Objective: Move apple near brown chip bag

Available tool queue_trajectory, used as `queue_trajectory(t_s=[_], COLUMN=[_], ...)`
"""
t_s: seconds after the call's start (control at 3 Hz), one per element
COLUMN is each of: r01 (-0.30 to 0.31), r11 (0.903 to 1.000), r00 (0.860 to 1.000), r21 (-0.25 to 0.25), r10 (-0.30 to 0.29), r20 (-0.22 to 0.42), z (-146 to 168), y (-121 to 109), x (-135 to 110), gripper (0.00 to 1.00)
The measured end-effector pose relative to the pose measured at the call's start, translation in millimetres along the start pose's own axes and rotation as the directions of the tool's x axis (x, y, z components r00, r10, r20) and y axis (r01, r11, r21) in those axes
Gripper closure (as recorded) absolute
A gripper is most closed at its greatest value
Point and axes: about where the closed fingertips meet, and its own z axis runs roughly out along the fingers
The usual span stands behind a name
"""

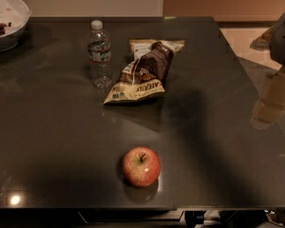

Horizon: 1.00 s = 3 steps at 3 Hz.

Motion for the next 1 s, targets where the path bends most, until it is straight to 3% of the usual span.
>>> queue_trajectory(t_s=[0.33, 1.0], r01=[0.001, 0.041], r11=[1.0, 0.9973], r00=[1.0, 0.994], r21=[0.002, -0.06], r10=[-0.001, -0.035], r20=[0.005, 0.102], z=[-0.6, 20.1], y=[0.4, 21.3], x=[-1.2, -19.8], gripper=[0.0, 0.0])
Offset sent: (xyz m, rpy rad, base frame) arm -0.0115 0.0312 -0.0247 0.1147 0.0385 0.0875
